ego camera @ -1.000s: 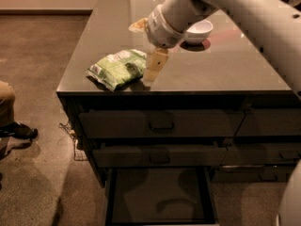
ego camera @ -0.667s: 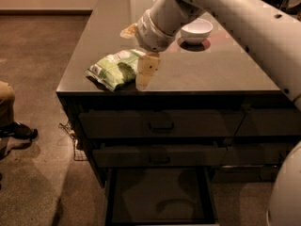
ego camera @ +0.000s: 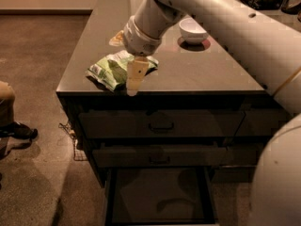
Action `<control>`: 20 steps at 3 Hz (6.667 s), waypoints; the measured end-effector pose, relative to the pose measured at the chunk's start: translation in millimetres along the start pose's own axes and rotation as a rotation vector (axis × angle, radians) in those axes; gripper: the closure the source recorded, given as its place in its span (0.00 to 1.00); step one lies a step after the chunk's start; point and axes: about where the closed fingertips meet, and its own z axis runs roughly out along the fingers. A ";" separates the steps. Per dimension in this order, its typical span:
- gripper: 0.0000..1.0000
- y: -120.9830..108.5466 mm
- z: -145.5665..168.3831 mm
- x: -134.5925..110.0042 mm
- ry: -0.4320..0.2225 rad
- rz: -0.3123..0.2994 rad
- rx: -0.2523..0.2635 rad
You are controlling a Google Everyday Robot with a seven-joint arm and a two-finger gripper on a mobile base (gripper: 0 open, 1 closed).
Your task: Place green jalapeno chip bag into bottom drawer
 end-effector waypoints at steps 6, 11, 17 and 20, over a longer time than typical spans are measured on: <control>0.65 2.8 40.1 1.1 0.030 0.069 -0.037; 1.00 38.3 -45.5 -5.4 0.040 0.127 0.059; 1.00 192.5 58.5 9.2 -0.063 0.474 -0.155; 1.00 213.7 106.6 43.8 -0.133 0.562 -0.190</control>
Offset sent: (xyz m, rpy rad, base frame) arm 0.0084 0.0211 -0.0266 -0.0933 0.0226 -0.0114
